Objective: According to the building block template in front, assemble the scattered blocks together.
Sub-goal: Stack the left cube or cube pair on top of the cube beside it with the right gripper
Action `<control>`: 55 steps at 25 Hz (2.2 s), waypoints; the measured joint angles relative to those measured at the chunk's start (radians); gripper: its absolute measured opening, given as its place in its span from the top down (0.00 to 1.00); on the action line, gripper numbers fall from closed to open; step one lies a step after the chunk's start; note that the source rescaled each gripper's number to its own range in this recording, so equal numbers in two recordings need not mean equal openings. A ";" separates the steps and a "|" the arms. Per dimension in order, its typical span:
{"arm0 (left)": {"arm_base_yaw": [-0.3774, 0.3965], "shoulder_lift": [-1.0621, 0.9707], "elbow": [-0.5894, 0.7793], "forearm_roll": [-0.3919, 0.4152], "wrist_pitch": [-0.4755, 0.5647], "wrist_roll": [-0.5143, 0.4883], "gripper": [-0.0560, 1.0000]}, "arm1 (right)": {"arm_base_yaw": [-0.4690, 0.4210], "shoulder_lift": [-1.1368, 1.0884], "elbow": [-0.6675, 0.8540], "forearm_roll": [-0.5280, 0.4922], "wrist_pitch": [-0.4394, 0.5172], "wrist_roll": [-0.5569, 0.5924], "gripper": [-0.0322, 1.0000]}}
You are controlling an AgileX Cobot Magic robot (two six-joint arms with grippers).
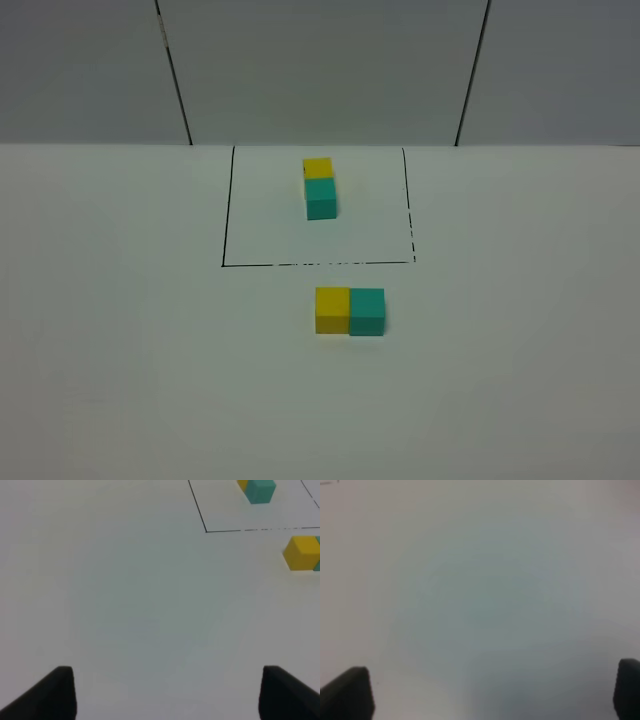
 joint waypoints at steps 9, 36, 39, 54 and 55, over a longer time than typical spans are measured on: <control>0.000 0.000 0.000 0.000 0.000 0.000 0.12 | 0.000 -0.209 0.082 -0.013 0.019 -0.015 0.12; 0.000 0.000 0.000 0.000 0.000 0.001 0.12 | 0.090 -0.304 0.118 -0.044 -0.022 -0.026 0.22; 0.000 0.000 0.000 0.000 0.000 0.001 0.12 | 0.090 -0.304 0.118 -0.046 -0.022 -0.025 0.22; 0.000 0.000 0.000 0.000 0.000 0.001 0.12 | 0.118 0.534 -0.170 0.036 -0.102 -0.421 0.16; 0.000 0.000 0.000 0.000 0.000 0.001 0.12 | 0.146 0.624 -0.196 0.046 -0.107 -0.500 0.16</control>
